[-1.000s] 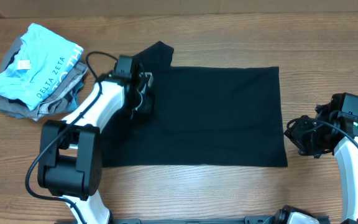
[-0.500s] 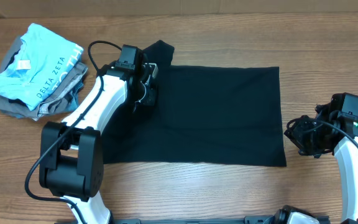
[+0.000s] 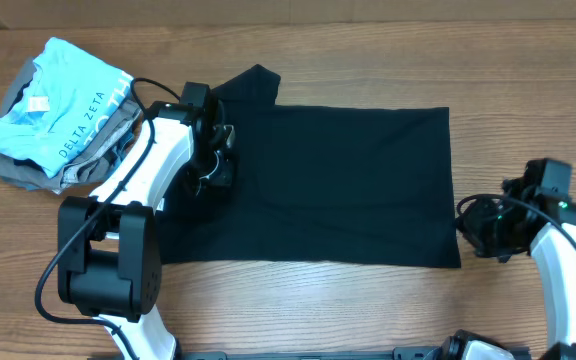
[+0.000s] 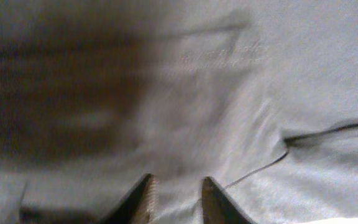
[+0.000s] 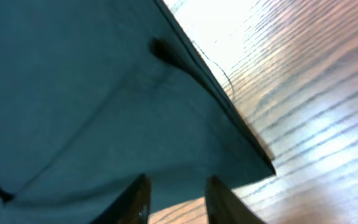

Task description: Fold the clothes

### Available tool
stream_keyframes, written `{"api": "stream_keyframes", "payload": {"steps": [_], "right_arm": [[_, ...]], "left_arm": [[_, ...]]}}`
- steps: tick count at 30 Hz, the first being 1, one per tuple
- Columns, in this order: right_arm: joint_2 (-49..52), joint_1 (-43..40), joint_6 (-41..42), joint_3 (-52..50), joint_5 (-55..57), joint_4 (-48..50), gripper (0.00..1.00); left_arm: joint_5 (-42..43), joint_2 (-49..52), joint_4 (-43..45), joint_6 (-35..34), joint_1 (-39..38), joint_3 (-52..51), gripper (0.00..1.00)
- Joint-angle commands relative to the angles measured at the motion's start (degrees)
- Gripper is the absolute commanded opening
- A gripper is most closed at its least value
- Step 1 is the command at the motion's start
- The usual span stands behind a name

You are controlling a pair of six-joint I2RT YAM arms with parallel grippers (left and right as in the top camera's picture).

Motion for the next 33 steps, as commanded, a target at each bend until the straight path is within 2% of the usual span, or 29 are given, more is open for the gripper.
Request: {"api": "stream_keyframes", "payload": {"steps": [1,6,10,13,16,19,21,24,27,33], "right_arm": [[2.4,-0.15,0.96,-6.05,0.42,5.4,0.36],[4.13,-0.15,-2.34,-11.58,-6.38,17.9,0.35],[4.52,-0.15,-1.62,-13.9,-8.85,24.98,0.25],[5.95,-0.15,3.1,-14.21,-3.54,26.62,0.14],[9.16,-0.15,8.24,-14.21,4.2,26.88,0.09],[13.94,-0.17,9.49,-14.21,5.16,28.3,0.05],[15.47,-0.17,10.05,-14.19,5.16,28.48,0.05],[15.74,-0.28,10.05,-13.97,5.75,28.24,0.05],[15.72,-0.31,10.03,-12.81,5.7,27.17,0.05],[15.69,-0.26,8.22,-8.87,5.27,23.28,0.1]], "left_arm": [[-3.13,-1.16,-2.34,1.18,-0.09,0.98,0.34],[-4.24,-1.16,-5.44,1.64,-0.07,0.0,0.35],[-4.2,-1.16,-6.1,1.6,-0.09,-3.52,0.36],[-4.2,-1.16,-4.33,1.6,-0.09,-8.13,0.36],[-4.26,-1.16,-1.75,1.6,-0.07,-12.81,0.36],[-7.04,-1.16,0.02,-0.39,-0.07,-17.92,0.32],[-10.64,-1.16,-0.22,-1.86,0.0,-19.76,0.27],[-16.17,-1.16,-1.97,-6.67,0.76,-20.63,0.14],[-19.41,-1.29,-3.5,-10.34,2.62,-20.52,0.1],[-19.58,-1.64,-3.72,-10.67,5.77,-19.85,0.09]]}}
